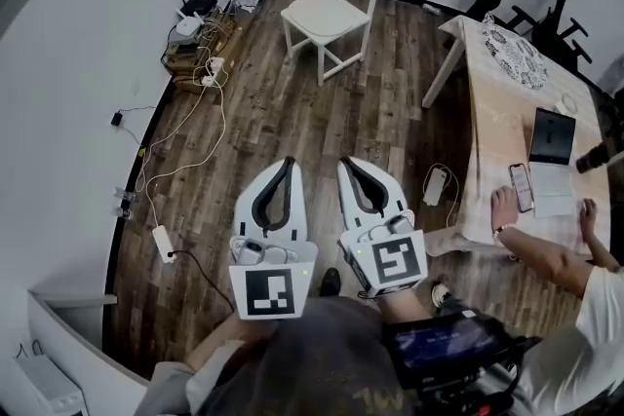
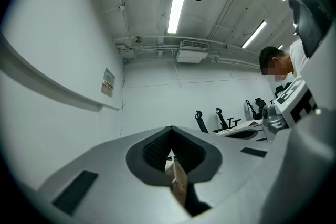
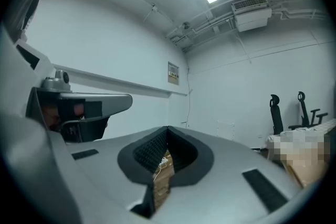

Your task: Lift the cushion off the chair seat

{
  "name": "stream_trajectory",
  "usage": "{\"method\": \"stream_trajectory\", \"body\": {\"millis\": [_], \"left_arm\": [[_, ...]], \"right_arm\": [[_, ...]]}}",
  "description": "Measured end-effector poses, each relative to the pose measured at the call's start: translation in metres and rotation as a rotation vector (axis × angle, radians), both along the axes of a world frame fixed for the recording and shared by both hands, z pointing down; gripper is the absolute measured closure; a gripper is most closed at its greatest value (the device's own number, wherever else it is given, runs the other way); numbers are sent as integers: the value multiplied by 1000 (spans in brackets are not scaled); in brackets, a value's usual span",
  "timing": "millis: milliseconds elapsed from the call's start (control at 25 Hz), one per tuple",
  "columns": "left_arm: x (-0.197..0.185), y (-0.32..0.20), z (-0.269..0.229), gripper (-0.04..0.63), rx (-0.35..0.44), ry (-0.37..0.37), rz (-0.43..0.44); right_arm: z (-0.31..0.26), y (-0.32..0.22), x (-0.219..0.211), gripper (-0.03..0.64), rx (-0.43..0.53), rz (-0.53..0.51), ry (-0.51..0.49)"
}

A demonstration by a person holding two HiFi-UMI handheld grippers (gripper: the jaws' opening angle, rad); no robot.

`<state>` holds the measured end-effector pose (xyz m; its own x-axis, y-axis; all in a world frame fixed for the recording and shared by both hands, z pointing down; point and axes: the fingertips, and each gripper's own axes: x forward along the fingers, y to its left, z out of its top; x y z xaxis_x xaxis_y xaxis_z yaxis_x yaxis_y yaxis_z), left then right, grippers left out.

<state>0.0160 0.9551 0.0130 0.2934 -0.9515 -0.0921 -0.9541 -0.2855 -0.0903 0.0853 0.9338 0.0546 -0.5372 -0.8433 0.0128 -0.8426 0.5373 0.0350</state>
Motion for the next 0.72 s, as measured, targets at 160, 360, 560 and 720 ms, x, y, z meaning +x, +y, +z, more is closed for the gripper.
{"method": "stream_trajectory", "body": {"millis": [160,360,560,720], "left_arm": [[14,-7,3,589,-8,-15,-1],[26,-17,15,589,-43,-35,-4],[22,-42,24,589,-63,-31,-17],[18,-74,40,589,-95,-11,-7]], "right_arm": [[2,-7,12,609,0,-15,-32],[17,-22,24,609,-34,-19,-47],[26,-49,29,609,-90,10,-46],[39,-76,24,609,-110,6,-42]]}}
